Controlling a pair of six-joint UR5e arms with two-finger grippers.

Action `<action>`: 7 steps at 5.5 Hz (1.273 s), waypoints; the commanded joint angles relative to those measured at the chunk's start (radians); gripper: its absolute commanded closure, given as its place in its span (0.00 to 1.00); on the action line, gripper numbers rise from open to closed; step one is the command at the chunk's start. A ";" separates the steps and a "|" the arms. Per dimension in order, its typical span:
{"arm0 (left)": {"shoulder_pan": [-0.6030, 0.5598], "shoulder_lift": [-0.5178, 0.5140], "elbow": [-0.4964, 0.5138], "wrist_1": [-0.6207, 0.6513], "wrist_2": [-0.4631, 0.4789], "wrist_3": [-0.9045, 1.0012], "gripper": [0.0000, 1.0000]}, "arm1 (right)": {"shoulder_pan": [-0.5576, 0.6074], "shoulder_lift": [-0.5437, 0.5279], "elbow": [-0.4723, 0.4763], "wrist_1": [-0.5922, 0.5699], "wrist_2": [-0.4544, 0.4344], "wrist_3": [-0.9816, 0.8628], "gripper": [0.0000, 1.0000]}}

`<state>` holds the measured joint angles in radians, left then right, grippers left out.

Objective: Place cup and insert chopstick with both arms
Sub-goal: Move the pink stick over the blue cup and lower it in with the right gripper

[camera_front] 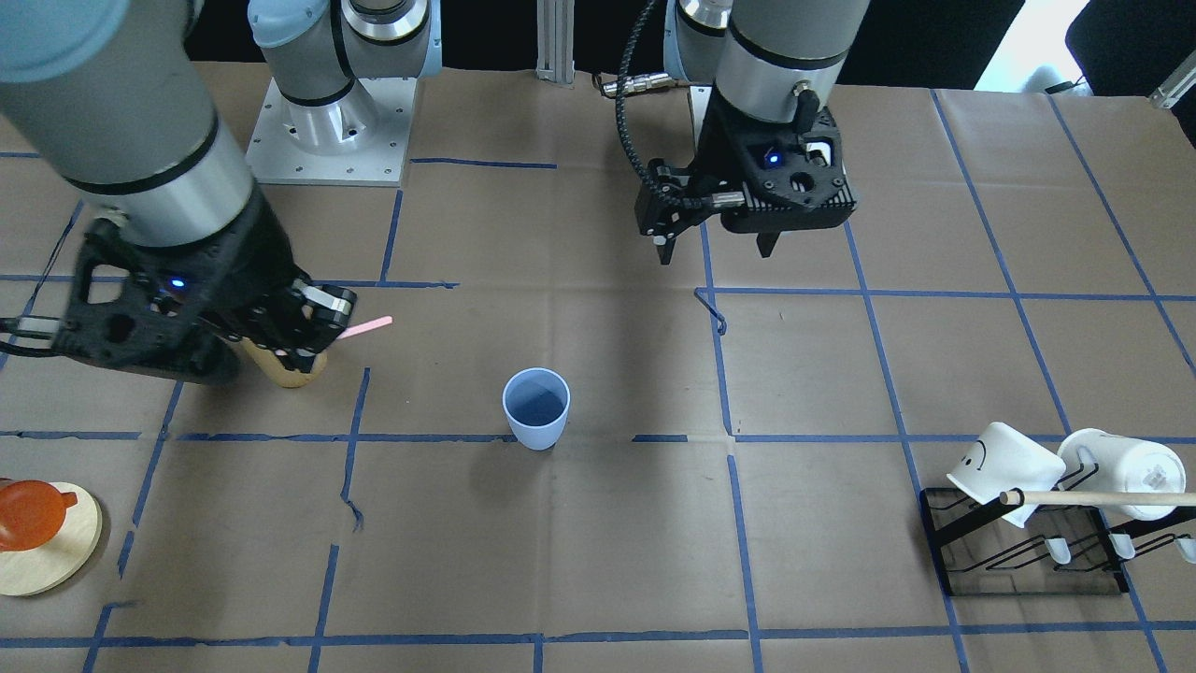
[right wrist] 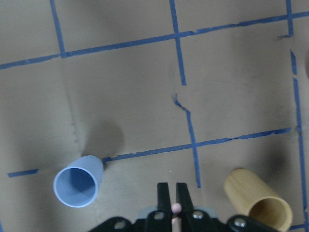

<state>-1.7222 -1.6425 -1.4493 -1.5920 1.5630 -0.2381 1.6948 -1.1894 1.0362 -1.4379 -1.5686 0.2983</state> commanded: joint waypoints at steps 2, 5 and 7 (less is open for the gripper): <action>0.081 0.046 -0.055 -0.031 0.003 0.242 0.02 | 0.189 0.161 -0.097 -0.114 -0.010 0.256 0.92; 0.102 0.092 -0.093 -0.019 0.020 0.247 0.02 | 0.200 0.172 0.044 -0.242 -0.073 0.262 0.94; 0.102 0.095 -0.094 -0.019 0.022 0.247 0.02 | 0.200 0.137 0.178 -0.369 -0.068 0.263 0.94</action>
<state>-1.6197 -1.5495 -1.5432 -1.6104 1.5836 0.0090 1.8944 -1.0413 1.1589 -1.7675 -1.6383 0.5625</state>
